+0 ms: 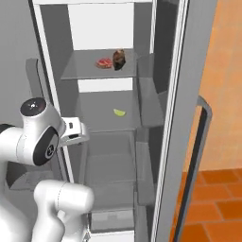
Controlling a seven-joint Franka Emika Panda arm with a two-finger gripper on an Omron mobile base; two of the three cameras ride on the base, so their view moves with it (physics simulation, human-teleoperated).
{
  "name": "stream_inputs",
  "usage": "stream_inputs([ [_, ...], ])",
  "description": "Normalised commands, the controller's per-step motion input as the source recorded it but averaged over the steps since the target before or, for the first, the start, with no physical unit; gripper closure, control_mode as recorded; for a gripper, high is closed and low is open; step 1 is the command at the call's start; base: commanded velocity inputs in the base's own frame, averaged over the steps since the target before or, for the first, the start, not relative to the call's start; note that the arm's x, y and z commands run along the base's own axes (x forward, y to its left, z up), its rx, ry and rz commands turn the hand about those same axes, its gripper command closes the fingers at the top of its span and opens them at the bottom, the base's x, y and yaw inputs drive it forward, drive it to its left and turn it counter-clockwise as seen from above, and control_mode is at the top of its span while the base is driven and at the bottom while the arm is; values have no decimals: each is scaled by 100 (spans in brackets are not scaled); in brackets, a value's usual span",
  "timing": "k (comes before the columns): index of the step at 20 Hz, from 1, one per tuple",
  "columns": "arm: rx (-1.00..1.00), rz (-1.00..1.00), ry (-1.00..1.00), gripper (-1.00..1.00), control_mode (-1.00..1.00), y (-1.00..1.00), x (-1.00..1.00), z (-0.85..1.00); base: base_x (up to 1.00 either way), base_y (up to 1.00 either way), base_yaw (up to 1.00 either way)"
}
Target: Place one lemon wedge and one steak in each tupperware on the nearby counter, to pack two identical lunches.
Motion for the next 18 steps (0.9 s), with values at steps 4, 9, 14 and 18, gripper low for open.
stream_inputs([
  [4,0,0,0,-100,100,0,0,0,62,-31,30],
  [9,0,0,0,-100,100,0,0,0,46,-43,28],
  [14,1,5,-1,-100,-100,-4,26,-1,34,-14,12],
  [18,1,4,-10,-100,-100,-3,76,0,0,0,0],
])
